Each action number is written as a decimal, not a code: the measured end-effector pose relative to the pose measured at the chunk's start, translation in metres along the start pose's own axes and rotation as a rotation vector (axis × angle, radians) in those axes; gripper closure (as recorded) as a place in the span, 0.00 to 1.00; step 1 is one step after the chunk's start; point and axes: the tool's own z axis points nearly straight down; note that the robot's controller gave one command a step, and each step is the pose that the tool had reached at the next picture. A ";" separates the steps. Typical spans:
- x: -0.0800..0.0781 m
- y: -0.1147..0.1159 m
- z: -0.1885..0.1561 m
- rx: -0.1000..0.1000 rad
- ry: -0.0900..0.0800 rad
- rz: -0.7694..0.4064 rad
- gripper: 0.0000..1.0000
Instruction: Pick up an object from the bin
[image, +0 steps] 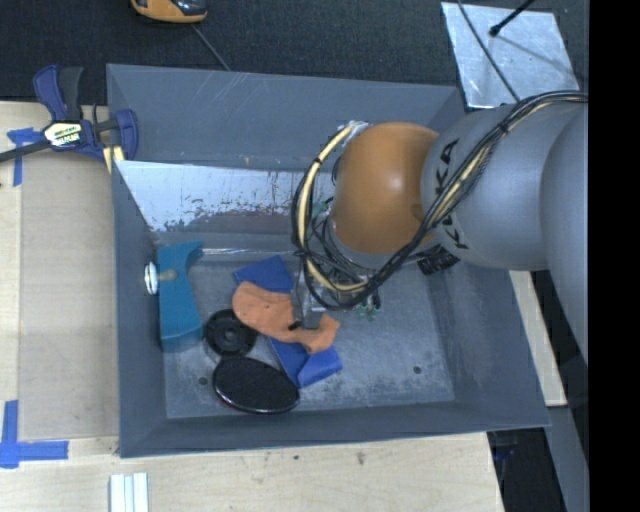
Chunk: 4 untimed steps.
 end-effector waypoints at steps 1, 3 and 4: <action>-0.006 0.002 -0.057 0.001 0.005 -0.010 1.00; 0.007 0.039 -0.071 0.000 0.000 -0.031 0.00; 0.011 0.036 -0.021 -0.001 -0.004 -0.091 0.00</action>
Offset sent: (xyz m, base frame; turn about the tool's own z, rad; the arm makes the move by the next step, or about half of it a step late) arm -0.0084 0.0395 0.0706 -0.0307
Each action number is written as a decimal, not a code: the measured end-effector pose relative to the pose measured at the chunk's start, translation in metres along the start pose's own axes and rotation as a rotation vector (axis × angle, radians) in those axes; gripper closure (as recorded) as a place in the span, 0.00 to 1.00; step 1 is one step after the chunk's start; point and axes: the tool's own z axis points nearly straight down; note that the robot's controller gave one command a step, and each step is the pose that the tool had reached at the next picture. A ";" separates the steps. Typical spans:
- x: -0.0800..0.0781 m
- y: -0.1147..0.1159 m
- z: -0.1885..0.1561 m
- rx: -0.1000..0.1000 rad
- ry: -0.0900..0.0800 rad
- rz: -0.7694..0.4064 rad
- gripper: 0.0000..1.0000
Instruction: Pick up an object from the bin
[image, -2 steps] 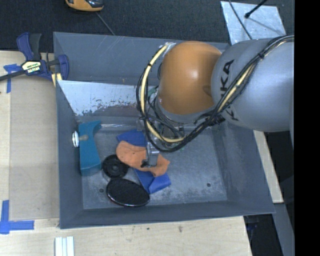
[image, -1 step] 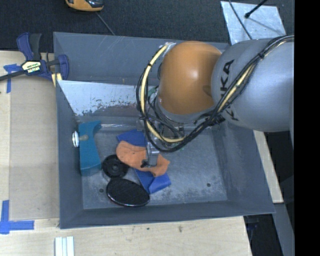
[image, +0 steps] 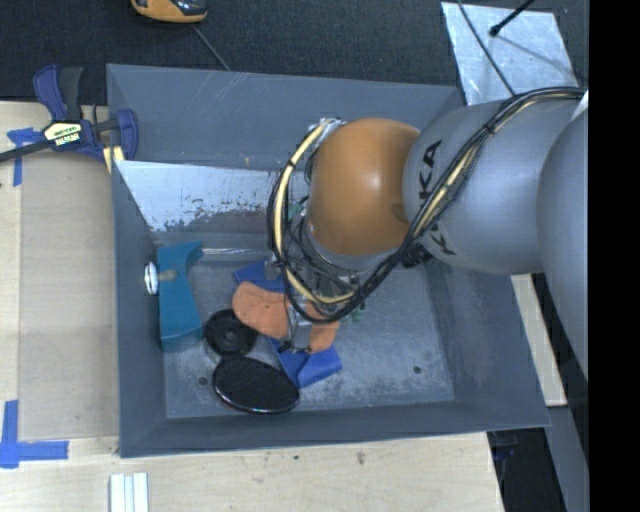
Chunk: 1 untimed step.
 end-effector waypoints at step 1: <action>0.005 -0.001 0.022 0.001 0.010 0.081 0.00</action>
Offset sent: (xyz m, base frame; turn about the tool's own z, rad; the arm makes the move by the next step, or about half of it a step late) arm 0.0075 -0.0210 -0.0583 -0.0566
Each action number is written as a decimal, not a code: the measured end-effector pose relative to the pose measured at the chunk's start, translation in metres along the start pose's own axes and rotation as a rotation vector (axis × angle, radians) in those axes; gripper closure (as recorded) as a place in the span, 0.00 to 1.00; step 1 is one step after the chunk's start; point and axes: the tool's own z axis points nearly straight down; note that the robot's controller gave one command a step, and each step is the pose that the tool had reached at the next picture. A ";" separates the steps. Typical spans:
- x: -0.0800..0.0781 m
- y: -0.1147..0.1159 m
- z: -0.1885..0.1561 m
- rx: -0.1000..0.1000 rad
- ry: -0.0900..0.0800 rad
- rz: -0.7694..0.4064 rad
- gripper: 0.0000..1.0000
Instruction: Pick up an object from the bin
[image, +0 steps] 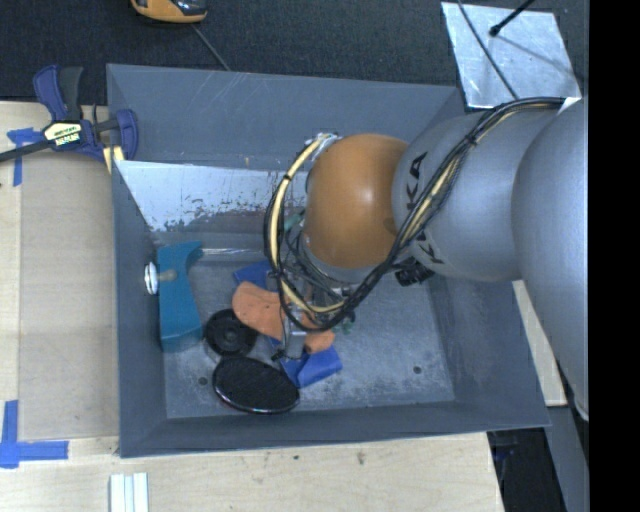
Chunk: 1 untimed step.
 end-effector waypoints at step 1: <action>-0.013 -0.021 0.035 0.000 -0.005 -0.137 1.00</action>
Offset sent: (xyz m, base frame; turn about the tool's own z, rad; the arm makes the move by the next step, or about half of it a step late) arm 0.0000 0.0000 0.0000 0.0000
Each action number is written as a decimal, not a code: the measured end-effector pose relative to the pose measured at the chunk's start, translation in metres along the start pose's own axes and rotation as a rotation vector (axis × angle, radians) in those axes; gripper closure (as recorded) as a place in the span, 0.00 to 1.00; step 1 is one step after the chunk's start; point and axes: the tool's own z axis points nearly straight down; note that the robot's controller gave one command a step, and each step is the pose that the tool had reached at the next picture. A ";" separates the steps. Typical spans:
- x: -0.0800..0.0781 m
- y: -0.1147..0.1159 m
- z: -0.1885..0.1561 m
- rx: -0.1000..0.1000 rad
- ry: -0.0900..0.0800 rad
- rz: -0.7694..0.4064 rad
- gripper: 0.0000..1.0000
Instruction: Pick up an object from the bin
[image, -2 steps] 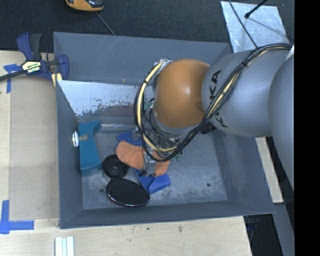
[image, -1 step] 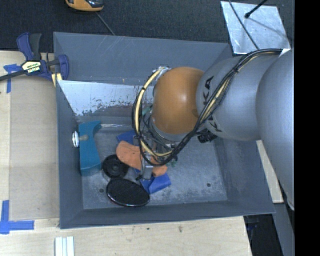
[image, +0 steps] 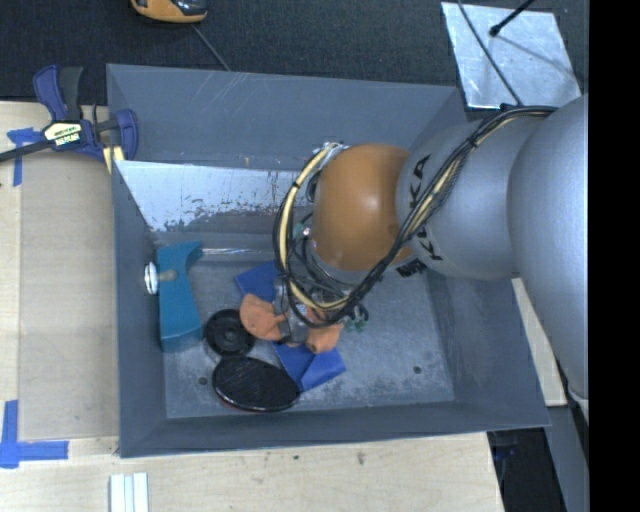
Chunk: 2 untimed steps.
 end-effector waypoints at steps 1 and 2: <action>0.000 0.000 0.000 0.000 0.000 0.000 1.00; -0.005 -0.009 -0.182 0.000 -0.010 0.017 1.00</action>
Offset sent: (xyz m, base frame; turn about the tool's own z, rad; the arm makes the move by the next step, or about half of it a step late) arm 0.0031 -0.0074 0.1758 0.0146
